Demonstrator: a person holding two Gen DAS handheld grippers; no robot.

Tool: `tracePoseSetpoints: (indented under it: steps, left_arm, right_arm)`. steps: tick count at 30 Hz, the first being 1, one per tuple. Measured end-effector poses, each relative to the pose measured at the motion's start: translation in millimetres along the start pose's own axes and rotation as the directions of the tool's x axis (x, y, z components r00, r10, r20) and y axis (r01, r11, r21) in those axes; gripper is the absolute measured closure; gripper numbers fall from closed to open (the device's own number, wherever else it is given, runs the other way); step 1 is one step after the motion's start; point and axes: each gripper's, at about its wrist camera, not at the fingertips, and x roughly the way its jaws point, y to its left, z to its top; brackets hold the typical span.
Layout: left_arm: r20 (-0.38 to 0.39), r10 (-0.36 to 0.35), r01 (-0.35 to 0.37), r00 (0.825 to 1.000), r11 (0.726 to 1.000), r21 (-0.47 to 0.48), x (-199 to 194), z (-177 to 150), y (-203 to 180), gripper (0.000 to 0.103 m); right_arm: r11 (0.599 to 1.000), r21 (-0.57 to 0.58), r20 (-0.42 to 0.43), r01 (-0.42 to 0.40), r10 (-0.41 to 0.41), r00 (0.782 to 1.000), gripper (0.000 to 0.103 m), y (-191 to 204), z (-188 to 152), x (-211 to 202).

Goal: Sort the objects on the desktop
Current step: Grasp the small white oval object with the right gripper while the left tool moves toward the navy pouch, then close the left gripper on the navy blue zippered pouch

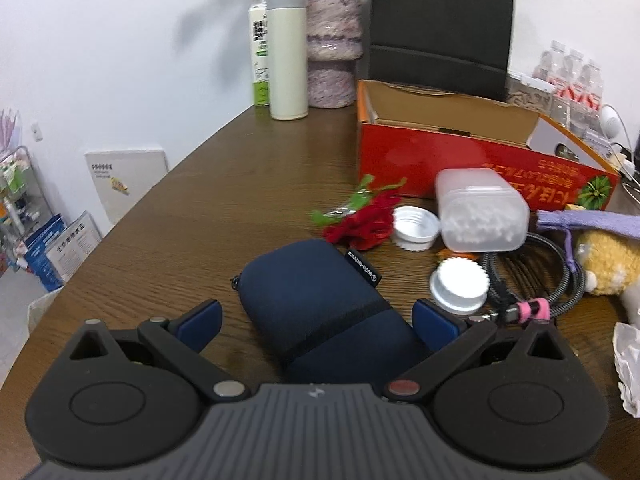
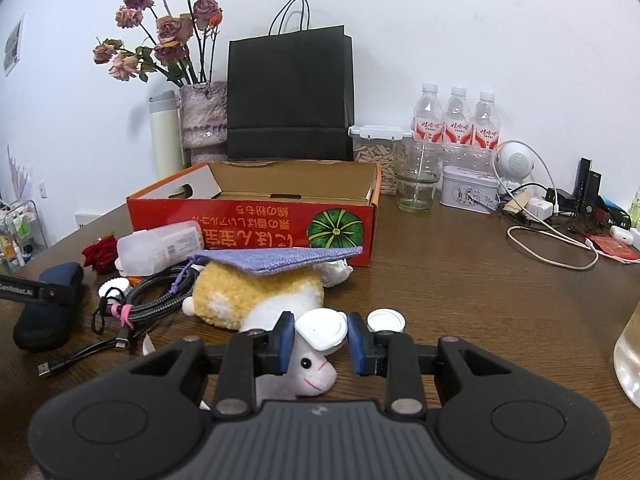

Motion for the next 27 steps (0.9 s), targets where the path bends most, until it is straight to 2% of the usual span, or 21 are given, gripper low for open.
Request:
tracePoseSetpoints:
  steps: [8,13,23,27]
  left_arm:
    - [-0.068,0.037,-0.043,0.997,0.996,-0.08,18,1,-6,0.0]
    - [-0.052,0.071,-0.075,0.996,0.995,-0.071,18,-2,-10,0.001]
    - [-0.005,0.009,-0.009,1.0,1.0,-0.018,3,-9,-15,0.025]
    - [0.01,-0.031,0.031,0.999,0.999,0.037,-5,-14,-19,0.027]
  right_arm:
    - [1.0,0.016,0.009,0.01,-0.01,1.0,0.076,1,-1,1]
    - [1.0,0.025,0.014,0.005,-0.006,1.0,0.076,0,-3,-1]
    - [1.0,0.026,0.026,-0.013,0.012,1.0,0.076,0,-5,-4]
    - [1.0,0.028,0.029,-0.011,0.01,1.0,0.076,-1,-6,-4]
